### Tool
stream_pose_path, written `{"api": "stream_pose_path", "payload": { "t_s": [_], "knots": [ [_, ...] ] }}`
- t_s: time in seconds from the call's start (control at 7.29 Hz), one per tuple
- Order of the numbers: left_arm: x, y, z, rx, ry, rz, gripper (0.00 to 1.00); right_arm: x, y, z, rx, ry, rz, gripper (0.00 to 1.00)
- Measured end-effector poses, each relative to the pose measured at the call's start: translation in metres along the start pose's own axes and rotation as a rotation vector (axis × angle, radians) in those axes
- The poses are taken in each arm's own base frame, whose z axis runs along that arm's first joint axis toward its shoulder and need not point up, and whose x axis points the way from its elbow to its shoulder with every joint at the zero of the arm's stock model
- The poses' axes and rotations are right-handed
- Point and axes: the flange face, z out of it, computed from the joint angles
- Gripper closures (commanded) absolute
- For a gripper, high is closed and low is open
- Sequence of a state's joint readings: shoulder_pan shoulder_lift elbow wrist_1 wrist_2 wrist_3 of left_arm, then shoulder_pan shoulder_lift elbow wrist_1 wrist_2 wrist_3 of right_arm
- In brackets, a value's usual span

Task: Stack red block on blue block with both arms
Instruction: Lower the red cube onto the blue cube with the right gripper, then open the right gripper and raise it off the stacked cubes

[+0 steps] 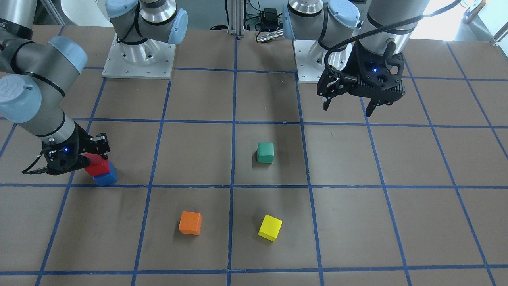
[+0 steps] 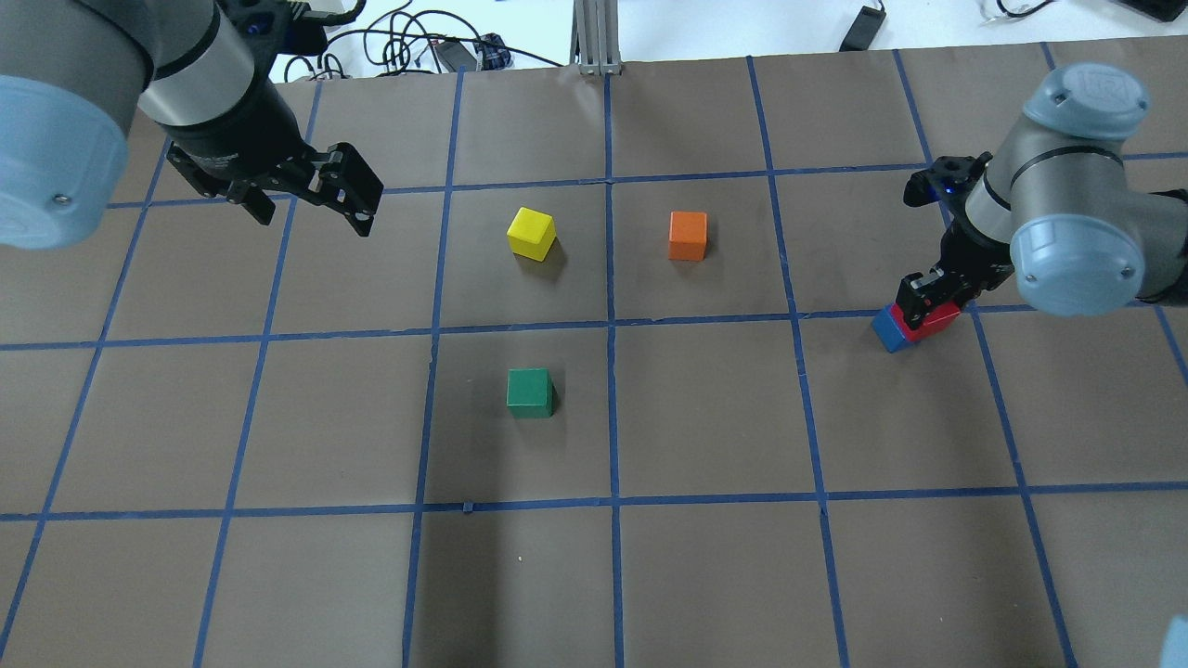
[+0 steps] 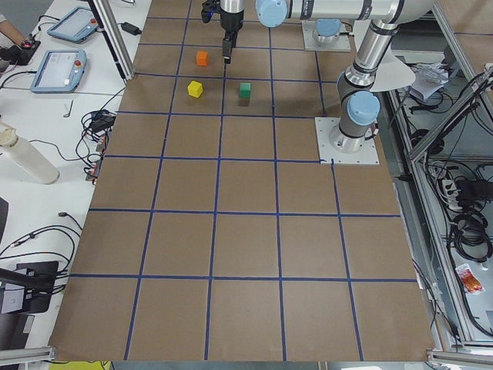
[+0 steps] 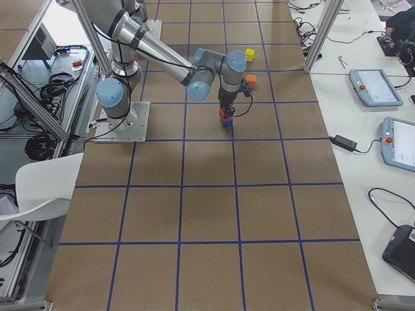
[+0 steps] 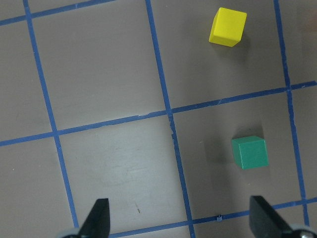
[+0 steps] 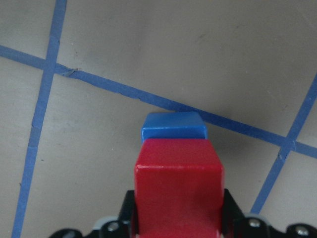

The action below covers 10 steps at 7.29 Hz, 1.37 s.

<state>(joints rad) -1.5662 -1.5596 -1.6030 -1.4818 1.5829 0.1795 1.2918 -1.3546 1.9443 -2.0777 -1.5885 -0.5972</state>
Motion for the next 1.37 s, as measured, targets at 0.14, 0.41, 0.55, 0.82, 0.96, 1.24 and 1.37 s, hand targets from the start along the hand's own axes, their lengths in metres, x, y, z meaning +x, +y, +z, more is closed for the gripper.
{"api": "stream_pose_path", "payload": {
  "t_s": [0.14,0.41,0.55,0.82,0.96,1.24,1.37],
  "knots": [
    [0.0,0.0,0.0,0.0,0.0,0.0,0.0,0.0,0.0,0.001,0.0,-0.002,0.002,0.77],
    [0.0,0.0,0.0,0.0,0.0,0.0,0.0,0.0,-0.001,0.0,0.001,-0.004,0.002,0.53],
    [0.0,0.0,0.0,-0.001,0.0,0.0,0.0,0.001,-0.001,0.0,0.003,-0.003,0.002,0.29],
    [0.0,0.0,0.0,0.001,0.001,0.0,0.0,0.001,-0.002,-0.001,0.004,-0.004,0.002,0.09],
    [0.0,0.0,0.0,0.001,0.001,0.0,0.0,0.001,-0.002,-0.001,0.006,-0.004,0.002,0.01],
    [0.0,0.0,-0.001,0.002,0.0,0.0,0.0,0.002,-0.004,-0.006,0.013,0.002,0.004,0.0],
    [0.0,0.0,-0.001,0.002,0.0,0.0,0.0,0.005,-0.006,-0.016,0.018,0.016,0.004,0.0]
  ]
}}
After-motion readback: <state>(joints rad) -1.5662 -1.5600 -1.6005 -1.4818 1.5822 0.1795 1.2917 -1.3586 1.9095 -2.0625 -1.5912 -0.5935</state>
